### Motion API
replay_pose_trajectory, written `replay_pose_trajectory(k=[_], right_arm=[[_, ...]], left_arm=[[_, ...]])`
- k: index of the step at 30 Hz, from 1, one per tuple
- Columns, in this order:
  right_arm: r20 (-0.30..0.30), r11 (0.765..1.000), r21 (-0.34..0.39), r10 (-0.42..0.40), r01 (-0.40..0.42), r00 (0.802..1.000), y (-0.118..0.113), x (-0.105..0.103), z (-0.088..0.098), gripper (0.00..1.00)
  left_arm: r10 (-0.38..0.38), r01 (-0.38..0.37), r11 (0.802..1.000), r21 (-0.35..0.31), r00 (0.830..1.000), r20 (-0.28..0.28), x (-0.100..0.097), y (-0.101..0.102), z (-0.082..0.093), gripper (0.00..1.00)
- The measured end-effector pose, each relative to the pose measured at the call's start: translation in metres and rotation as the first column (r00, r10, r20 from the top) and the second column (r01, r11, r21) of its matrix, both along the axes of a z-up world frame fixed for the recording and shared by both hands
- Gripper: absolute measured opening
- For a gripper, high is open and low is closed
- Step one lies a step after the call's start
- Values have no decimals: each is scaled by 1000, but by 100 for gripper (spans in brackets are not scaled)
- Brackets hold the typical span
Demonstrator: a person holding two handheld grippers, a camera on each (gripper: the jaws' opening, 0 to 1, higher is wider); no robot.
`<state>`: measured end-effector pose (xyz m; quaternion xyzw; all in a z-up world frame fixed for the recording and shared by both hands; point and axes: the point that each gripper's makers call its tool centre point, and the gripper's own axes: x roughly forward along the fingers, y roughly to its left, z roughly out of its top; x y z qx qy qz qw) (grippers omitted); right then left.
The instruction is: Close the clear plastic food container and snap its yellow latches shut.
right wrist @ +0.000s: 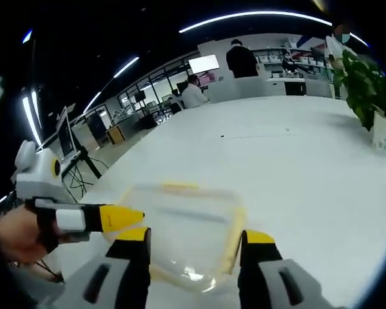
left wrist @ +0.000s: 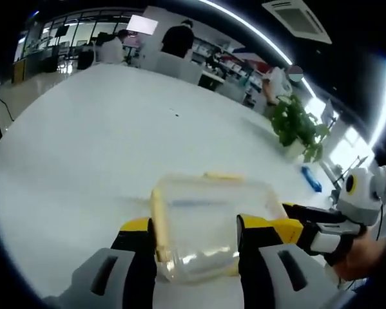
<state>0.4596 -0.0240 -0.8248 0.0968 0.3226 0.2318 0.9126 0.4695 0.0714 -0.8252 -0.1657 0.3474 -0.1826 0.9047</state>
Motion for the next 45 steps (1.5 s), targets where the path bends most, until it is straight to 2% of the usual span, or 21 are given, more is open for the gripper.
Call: replay_pose_trajectory(k=[11, 25, 34, 38, 39, 40, 41, 42, 44, 45], right_arm=[[2, 1000, -1, 7, -7, 1000, 24, 30, 2, 53], [6, 1000, 1, 14, -14, 1000, 47, 69, 1, 53], [30, 1000, 10, 2, -2, 1000, 50, 68, 2, 54], [20, 1000, 27, 7, -7, 1000, 46, 66, 2, 54], [21, 1000, 26, 8, -8, 1000, 47, 65, 2, 55], [20, 999, 22, 23, -23, 1000, 49, 64, 2, 60], [25, 999, 21, 35, -35, 999, 51, 63, 2, 65], [32, 999, 26, 47, -48, 998, 53, 62, 2, 69], [40, 997, 34, 65, -66, 997, 56, 58, 5, 72], [67, 997, 37, 68, -70, 995, 56, 57, 10, 72]], left_arm=[[13, -13, 1000, -3, 1000, 9, 32, 26, 1, 49], [33, -33, 999, -6, 999, 1, 70, 50, 1, 49], [33, -33, 999, -1, 999, 0, 71, 53, 1, 50], [34, -34, 999, -4, 999, -6, 70, 53, 1, 51], [37, -37, 999, -3, 999, -5, 70, 53, 1, 51], [42, -42, 999, 2, 999, 3, 68, 54, 2, 51], [42, -42, 999, 8, 999, 6, 65, 54, 4, 52], [38, -39, 999, 18, 999, 37, 66, 55, 7, 55], [39, -41, 999, 22, 997, 63, 66, 57, 11, 72], [48, -49, 999, 10, 996, 72, 66, 58, 12, 79]])
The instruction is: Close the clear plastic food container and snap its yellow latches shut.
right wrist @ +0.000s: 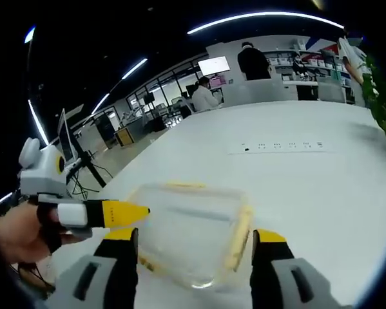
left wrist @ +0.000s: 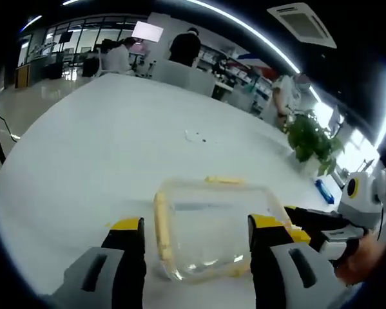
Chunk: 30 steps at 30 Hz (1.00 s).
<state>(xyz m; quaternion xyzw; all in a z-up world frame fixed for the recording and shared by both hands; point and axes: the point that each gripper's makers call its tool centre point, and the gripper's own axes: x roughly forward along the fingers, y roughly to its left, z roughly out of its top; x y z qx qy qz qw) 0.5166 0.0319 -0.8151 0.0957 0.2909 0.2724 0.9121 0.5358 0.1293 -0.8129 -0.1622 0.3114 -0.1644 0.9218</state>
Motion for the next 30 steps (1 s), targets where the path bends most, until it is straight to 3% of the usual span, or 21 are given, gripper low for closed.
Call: replay_pose_trajectory(k=[1, 3, 7, 12, 19, 24, 30], right_arm=[[19, 1000, -5, -2, 2, 1000, -1, -1, 3, 72], [30, 1000, -3, -10, 10, 999, -1, -3, 3, 78], [93, 1000, -11, 14, -13, 996, 5, -6, 6, 100], [138, 997, -44, 64, -58, 988, 9, -12, 13, 100], [136, 997, -55, 69, -62, 988, -2, -21, 25, 100], [153, 995, -71, 76, -65, 985, -8, -33, 40, 100], [164, 995, -76, 72, -60, 984, -17, -59, 58, 100]], left_arm=[[5, -5, 1000, -4, 1000, 14, 0, 1, 2, 86], [4, -4, 1000, -4, 1000, 31, -2, 3, 3, 91], [4, -4, 1000, 5, 998, 65, -4, 9, 3, 99], [-3, 1, 1000, 30, 997, 76, -8, 13, 3, 99], [-49, 41, 996, 80, 993, 104, -17, 17, 18, 99], [-118, 101, 986, 135, 986, 119, -33, 14, 27, 99], [-119, 98, 985, 141, 982, 148, -59, 20, 48, 99]])
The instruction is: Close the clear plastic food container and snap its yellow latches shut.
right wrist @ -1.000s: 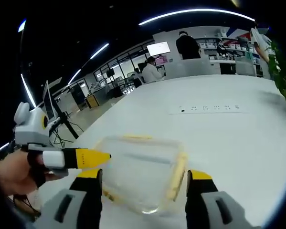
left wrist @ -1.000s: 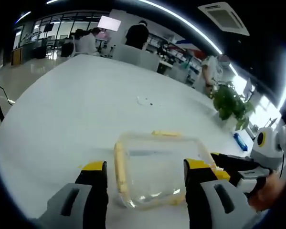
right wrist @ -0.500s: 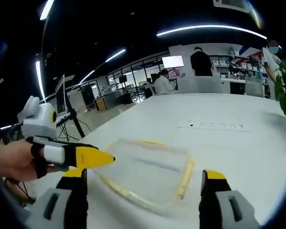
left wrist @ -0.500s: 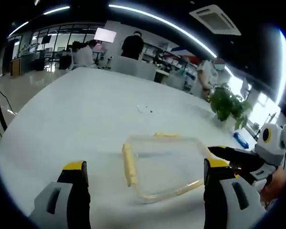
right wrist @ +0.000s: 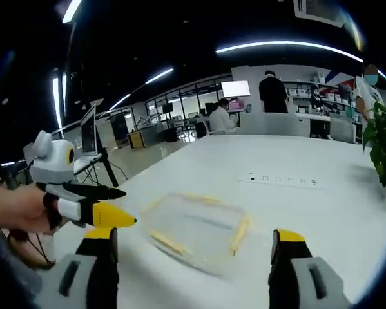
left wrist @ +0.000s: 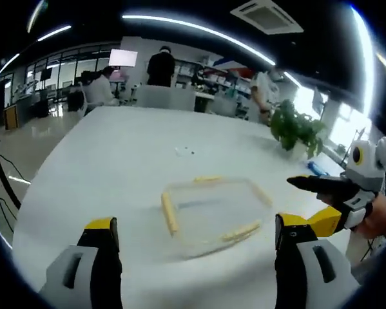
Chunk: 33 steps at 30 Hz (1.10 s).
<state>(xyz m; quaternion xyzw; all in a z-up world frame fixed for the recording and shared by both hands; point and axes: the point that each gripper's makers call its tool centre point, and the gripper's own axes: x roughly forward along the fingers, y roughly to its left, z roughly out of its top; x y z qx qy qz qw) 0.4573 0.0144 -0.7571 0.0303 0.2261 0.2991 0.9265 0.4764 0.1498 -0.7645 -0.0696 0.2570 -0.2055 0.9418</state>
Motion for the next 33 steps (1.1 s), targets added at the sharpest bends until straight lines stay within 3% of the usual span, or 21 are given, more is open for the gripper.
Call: replay_pose_trajectory(k=[10, 13, 17, 23, 31, 33], right_arm=[[38, 999, -13, 45, -45, 998, -4, -55, 29, 100], [39, 999, -5, 54, -54, 998, -10, -76, 34, 100], [21, 999, -13, 43, -43, 999, -23, -98, 30, 100], [-2, 998, -41, 44, -44, 999, -44, -132, 22, 100], [-74, 999, -34, 35, -38, 997, -72, -175, 15, 100], [-66, 999, -38, 34, -37, 997, -76, -185, 15, 100]], left_arm=[[-45, 43, 995, 91, 999, 11, -62, 18, 23, 99], [-46, 45, 995, 91, 999, 9, -79, 24, 28, 99], [-47, 46, 997, 69, 999, 11, -98, 33, 32, 99], [-43, 43, 995, 95, 999, 3, -129, 53, 33, 99], [-8, 12, 993, 115, 999, -35, -167, 77, 14, 99], [-7, 11, 994, 113, 999, -36, -174, 80, 13, 99]])
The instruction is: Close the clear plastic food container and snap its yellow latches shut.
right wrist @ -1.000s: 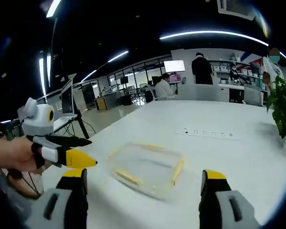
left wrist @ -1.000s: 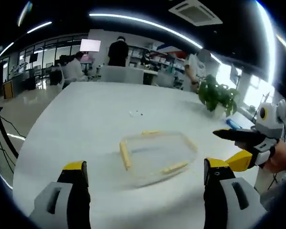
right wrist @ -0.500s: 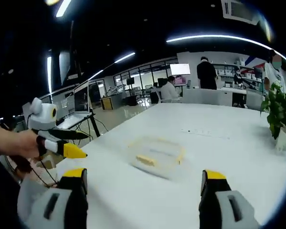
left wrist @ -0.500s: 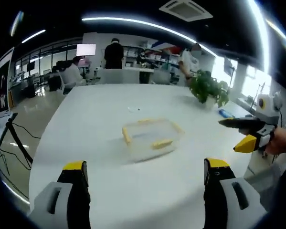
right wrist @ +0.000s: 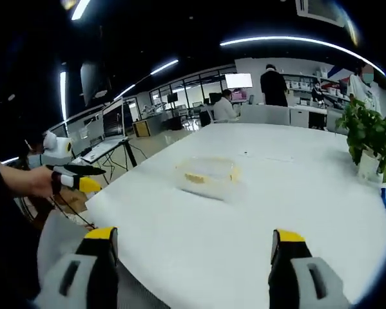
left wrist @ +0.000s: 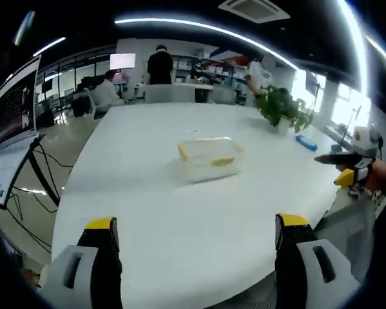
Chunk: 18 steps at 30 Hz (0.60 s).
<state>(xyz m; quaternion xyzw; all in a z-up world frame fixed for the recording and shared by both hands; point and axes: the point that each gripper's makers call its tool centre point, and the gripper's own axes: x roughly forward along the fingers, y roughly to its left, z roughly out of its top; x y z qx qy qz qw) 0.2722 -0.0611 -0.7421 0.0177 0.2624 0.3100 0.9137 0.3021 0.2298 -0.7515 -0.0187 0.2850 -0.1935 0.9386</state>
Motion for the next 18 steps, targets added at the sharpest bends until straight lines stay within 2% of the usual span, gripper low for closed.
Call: replay_pose_trajectory(k=[3, 10, 18], right_arm=[[0, 1000, -30, 2, -2, 1000, -4, -12, -2, 100], [-20, 999, -50, -11, 10, 1000, -8, -30, -11, 100], [-25, 997, -64, -40, 38, 999, -14, -38, -17, 100]], left_arm=[[-10, 10, 1000, 5, 1000, 4, -10, 1, 1, 99], [-37, 37, 999, 15, 999, 1, -29, 2, 3, 99], [-64, 64, 998, 20, 998, 7, -38, 0, 5, 99]])
